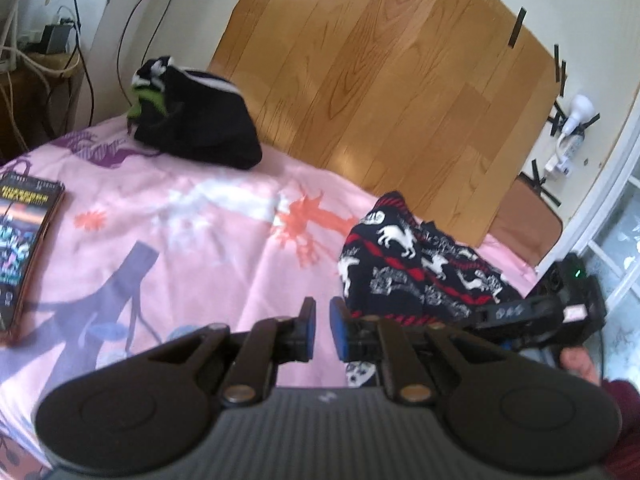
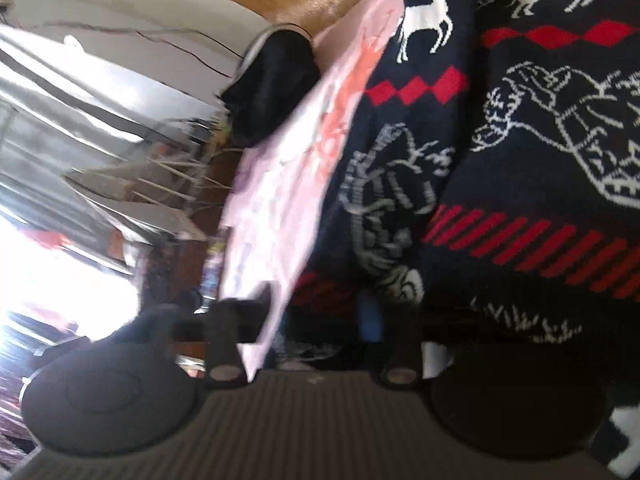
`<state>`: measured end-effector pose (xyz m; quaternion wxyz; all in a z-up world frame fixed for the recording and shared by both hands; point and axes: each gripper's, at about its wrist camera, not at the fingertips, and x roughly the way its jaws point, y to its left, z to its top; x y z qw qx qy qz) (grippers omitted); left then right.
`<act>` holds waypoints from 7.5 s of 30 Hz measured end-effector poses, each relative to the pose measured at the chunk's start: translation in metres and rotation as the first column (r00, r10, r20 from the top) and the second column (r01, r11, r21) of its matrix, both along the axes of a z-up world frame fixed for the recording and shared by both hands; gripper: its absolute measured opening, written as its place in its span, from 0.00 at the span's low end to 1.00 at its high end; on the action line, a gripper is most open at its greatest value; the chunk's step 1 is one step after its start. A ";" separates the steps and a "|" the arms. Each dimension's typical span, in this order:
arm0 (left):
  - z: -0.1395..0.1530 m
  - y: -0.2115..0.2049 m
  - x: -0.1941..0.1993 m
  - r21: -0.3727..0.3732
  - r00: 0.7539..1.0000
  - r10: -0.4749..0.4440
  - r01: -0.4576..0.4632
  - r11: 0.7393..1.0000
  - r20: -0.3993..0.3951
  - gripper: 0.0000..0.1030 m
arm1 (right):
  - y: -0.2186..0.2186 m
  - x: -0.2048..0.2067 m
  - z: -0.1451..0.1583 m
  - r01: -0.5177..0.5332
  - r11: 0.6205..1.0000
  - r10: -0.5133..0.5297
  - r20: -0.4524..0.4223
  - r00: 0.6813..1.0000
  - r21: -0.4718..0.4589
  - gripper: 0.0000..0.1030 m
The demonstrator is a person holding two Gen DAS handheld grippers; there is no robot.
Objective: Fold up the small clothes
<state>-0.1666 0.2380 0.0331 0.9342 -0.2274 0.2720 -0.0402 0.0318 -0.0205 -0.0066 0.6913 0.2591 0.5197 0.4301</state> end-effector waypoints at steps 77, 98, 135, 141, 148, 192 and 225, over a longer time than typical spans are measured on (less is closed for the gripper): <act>-0.028 -0.051 0.334 0.104 0.993 -0.085 0.093 0.990 -0.076 0.44 | -0.046 0.267 0.012 0.385 0.853 -0.167 0.514 0.841 -0.353 0.26; -0.042 -0.055 0.343 0.091 0.982 -0.125 0.139 0.986 -0.143 0.44 | -0.128 0.044 0.083 0.199 0.937 -0.037 0.485 0.874 -0.287 0.15; -0.041 -0.046 0.345 0.077 0.962 -0.235 0.247 0.966 -0.137 0.58 | 0.009 0.254 0.061 0.073 0.981 0.032 0.525 0.851 -0.179 0.09; -0.046 -0.060 0.346 0.199 0.962 -0.220 0.250 0.948 -0.163 0.56 | 0.024 0.273 0.018 0.214 0.883 0.051 0.538 0.841 -0.418 0.14; -0.046 -0.065 0.344 0.248 0.962 -0.221 0.256 0.934 -0.162 0.58 | -0.082 0.225 0.060 0.359 0.899 -0.178 0.541 0.822 -0.250 0.15; -0.048 -0.078 0.342 0.284 0.977 -0.161 0.196 0.939 -0.142 0.15 | -0.291 0.103 0.027 0.831 0.537 -0.712 0.449 0.540 -0.147 0.10; -0.052 -0.110 0.345 0.374 0.960 -0.219 0.271 0.887 -0.175 0.62 | -0.126 0.140 0.021 0.540 0.808 -0.352 0.540 0.765 -0.238 0.12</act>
